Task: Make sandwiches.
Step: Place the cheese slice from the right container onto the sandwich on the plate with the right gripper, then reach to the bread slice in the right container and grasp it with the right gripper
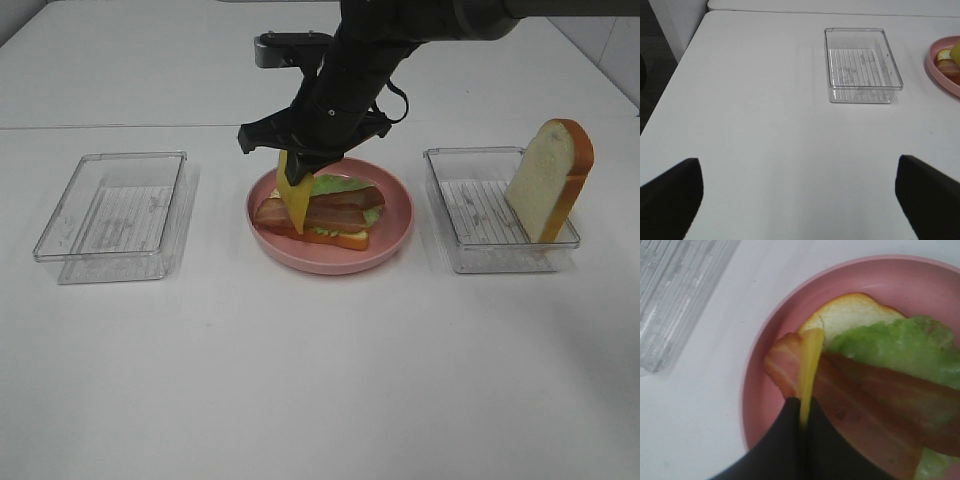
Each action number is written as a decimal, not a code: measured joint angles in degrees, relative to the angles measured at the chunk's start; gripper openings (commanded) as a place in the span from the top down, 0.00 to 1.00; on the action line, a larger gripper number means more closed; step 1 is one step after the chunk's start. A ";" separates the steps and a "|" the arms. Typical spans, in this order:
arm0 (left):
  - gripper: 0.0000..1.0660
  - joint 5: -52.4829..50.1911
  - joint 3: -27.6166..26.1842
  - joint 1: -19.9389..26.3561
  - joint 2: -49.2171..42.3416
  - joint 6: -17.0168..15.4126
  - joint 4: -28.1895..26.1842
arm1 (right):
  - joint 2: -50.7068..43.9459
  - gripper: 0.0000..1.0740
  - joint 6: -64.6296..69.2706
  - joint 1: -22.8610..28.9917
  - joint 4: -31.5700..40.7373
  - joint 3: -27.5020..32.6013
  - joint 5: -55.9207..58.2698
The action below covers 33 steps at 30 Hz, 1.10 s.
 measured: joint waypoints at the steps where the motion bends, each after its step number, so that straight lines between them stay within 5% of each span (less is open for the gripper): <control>1: 0.10 0.00 0.00 0.00 0.00 0.00 0.00 | 0.23 1.00 0.23 -0.34 -0.11 0.00 0.00; 14: 0.10 0.00 0.00 0.00 0.00 0.00 0.00 | 1.66 1.00 1.09 -1.03 -6.59 0.00 -0.34; 19: 0.10 0.00 0.00 0.00 0.00 0.00 0.00 | 1.95 0.87 1.15 -1.03 -8.02 0.00 -0.34; 21: 0.10 0.00 0.00 0.00 0.00 0.00 0.00 | 1.95 0.50 1.15 -1.03 -8.02 0.00 -0.34; 22: 0.10 0.00 0.00 0.00 0.00 0.00 0.00 | 1.95 0.50 1.15 -1.03 -8.02 0.00 -0.34; 23: 0.10 0.00 0.00 0.00 0.00 0.00 0.00 | 1.95 0.35 1.15 -1.03 -8.08 0.00 -0.34; 24: 0.10 0.00 0.00 0.00 0.00 0.00 0.00 | 1.95 0.11 1.15 -1.03 -8.65 0.00 -0.34; 33: 0.10 0.00 0.00 0.00 0.00 0.00 0.00 | 1.03 0.08 1.15 -1.03 -13.24 0.00 0.86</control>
